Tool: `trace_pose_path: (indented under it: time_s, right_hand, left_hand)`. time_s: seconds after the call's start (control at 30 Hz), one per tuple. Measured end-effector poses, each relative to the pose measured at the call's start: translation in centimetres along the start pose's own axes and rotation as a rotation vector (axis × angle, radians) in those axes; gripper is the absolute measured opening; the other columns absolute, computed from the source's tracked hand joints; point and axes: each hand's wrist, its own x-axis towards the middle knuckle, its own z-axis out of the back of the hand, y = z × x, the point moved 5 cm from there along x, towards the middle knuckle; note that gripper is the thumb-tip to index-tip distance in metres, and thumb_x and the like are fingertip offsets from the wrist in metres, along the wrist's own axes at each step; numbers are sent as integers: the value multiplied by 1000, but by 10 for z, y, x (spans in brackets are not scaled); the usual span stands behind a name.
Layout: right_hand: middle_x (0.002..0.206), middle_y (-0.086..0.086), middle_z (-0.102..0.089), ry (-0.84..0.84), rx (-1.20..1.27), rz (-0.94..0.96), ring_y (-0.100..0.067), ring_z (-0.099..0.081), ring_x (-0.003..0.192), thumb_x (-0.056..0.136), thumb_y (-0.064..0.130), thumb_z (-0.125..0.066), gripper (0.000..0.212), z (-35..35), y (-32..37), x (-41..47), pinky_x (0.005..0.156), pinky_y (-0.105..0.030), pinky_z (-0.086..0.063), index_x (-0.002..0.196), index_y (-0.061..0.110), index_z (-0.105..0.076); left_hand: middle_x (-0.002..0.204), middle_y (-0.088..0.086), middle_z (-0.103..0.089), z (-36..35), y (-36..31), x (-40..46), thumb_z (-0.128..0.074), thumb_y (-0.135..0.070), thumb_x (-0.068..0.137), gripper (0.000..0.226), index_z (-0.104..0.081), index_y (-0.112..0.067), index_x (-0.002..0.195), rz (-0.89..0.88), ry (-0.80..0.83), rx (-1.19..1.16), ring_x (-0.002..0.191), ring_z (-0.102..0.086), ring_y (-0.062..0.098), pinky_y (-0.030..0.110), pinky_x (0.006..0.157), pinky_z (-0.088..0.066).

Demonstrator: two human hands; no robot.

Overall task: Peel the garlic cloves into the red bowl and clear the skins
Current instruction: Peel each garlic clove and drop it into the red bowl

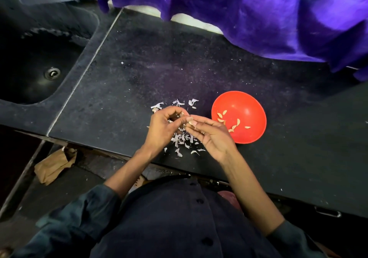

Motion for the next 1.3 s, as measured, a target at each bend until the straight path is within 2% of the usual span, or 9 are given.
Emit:
trace_pose_path:
  time_s: [0.17, 0.23, 0.33, 0.43, 0.6, 0.8, 1.0, 1.17, 1.3]
  right_hand:
    - [97, -16, -73, 85, 20, 27, -24, -71, 94, 81, -17, -55, 31, -6, 6, -7, 87, -30, -56, 109, -6, -64]
    - [101, -13, -73, 96, -67, 80, -23, -69, 98, 77, -13, -62, 36, -7, 8, -8, 93, -32, -54, 111, -4, -64]
    - [103, -11, -73, 65, -212, 179, -21, -69, 99, 78, -8, -66, 32, -7, 11, -10, 96, -35, -53, 109, 2, -69]
    - [97, -3, -75, 68, -336, 251, -14, -69, 94, 79, -7, -68, 30, -13, 16, -12, 87, -28, -55, 102, 11, -72]
    - [89, -3, -76, -44, -376, 354, -15, -72, 81, 84, -5, -65, 19, -12, 18, -8, 73, -25, -57, 100, 3, -71]
    - [97, -15, -74, -141, -387, 410, -21, -71, 84, 86, -1, -66, 17, -10, 13, -7, 75, -27, -57, 102, -4, -71]
    - [86, -8, -74, -181, -338, 443, -14, -70, 74, 84, -2, -67, 15, -13, 13, -9, 71, -22, -56, 97, 0, -72]
    - [80, 0, -75, -211, -325, 464, -12, -70, 71, 82, -3, -69, 14, -15, 12, -9, 69, -21, -55, 91, 7, -74]
    - [82, -2, -75, -244, -319, 467, -16, -70, 74, 83, -1, -69, 12, -15, 11, -7, 70, -23, -56, 93, 4, -74]
  left_hand:
    - [76, 7, -69, 0, -9, 0, -74, -13, 83, 7, -71, -6, 85, -27, -70, 3, 63, -62, 8, 18, 51, -50]
    - [75, 5, -69, 0, -10, 0, -74, -14, 84, 6, -71, -8, 85, -20, -86, 1, 63, -63, 9, 19, 51, -50]
    - [75, 5, -68, 0, -10, 0, -71, -12, 86, 6, -70, -6, 86, -4, -103, -2, 63, -62, 9, 19, 51, -50]
    - [75, 5, -67, 0, -8, -1, -68, -12, 90, 9, -68, -3, 88, 29, -112, -42, 62, -61, 9, 19, 51, -49]
    - [80, 9, -65, -5, -3, -4, -64, -11, 92, 4, -65, -8, 90, 107, -68, -164, 71, -64, 20, 26, 52, -55]
    - [84, 13, -65, -9, 1, -5, -61, -9, 93, 9, -63, -1, 95, 148, -101, -234, 73, -64, 23, 27, 53, -56]
    - [77, 10, -63, -14, -1, -3, -59, -8, 94, 9, -63, -1, 89, 150, -105, -251, 67, -64, 17, 25, 52, -54]
    - [68, -4, -61, -18, -2, -3, -55, -4, 96, 12, -60, -4, 85, 148, -142, -245, 61, -61, 7, 23, 50, -52]
    - [72, -3, -62, -23, -2, -3, -52, -4, 98, 14, -59, -8, 85, 142, -153, -191, 65, -60, 11, 26, 54, -53]
